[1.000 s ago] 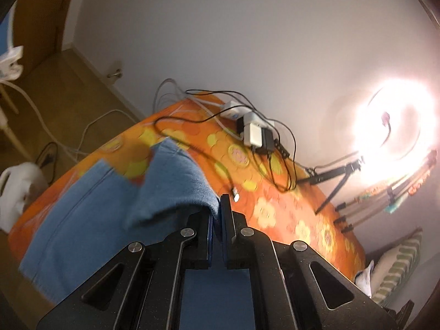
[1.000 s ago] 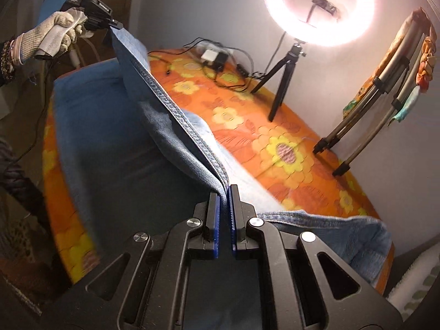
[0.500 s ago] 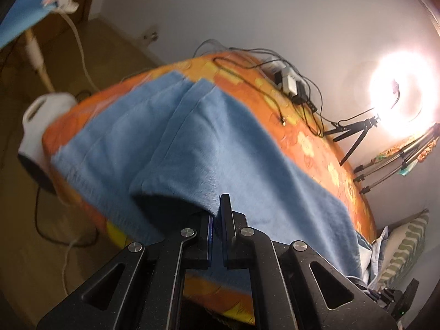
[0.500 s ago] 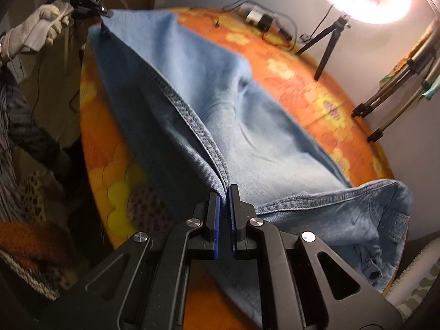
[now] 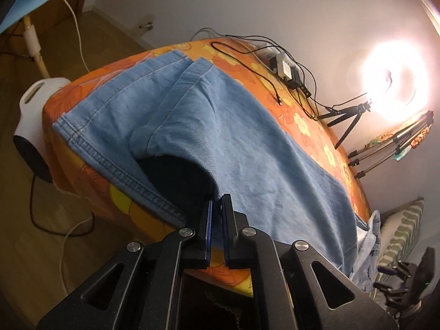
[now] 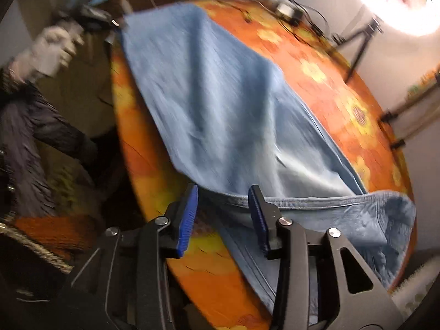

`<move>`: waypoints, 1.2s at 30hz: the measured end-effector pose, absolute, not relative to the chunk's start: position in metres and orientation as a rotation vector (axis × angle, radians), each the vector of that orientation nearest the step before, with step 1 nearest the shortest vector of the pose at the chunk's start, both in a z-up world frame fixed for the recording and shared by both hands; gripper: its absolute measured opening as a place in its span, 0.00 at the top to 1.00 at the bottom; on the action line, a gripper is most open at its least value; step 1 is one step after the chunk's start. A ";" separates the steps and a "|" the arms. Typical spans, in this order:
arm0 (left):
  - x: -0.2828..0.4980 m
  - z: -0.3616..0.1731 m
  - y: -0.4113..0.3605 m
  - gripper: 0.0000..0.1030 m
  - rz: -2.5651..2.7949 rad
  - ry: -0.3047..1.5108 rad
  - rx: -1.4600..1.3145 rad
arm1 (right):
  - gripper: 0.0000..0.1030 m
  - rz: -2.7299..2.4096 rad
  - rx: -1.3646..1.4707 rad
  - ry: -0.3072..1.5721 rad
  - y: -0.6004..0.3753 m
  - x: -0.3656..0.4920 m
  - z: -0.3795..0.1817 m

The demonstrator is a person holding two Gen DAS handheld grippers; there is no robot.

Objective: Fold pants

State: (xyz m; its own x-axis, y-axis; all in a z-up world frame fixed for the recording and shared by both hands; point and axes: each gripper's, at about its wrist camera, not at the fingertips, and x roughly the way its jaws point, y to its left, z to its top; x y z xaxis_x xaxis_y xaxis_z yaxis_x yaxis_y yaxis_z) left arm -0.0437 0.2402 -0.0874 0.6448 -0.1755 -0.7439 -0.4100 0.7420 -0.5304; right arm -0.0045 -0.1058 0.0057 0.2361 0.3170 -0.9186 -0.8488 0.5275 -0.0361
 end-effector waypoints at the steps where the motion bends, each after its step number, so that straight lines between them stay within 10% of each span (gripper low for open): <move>1: -0.044 -0.089 0.241 0.80 0.155 0.883 -0.747 | 0.58 0.889 -0.615 1.029 -0.099 -0.006 0.012; 8: -0.044 -0.087 0.259 0.60 0.199 0.849 -0.813 | 0.58 0.973 -0.560 0.915 -0.018 0.025 0.046; 36: -0.030 -0.106 0.273 0.59 0.200 0.830 -1.004 | 0.58 1.131 -0.353 1.084 0.327 0.227 -0.058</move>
State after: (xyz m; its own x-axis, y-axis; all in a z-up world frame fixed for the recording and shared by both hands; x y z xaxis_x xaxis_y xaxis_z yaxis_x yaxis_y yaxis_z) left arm -0.0296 0.2729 -0.1064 0.6854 -0.2128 -0.6963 -0.5067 0.5473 -0.6661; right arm 0.2271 0.3268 -0.0578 0.0143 0.5503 -0.8348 -0.8574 0.4363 0.2729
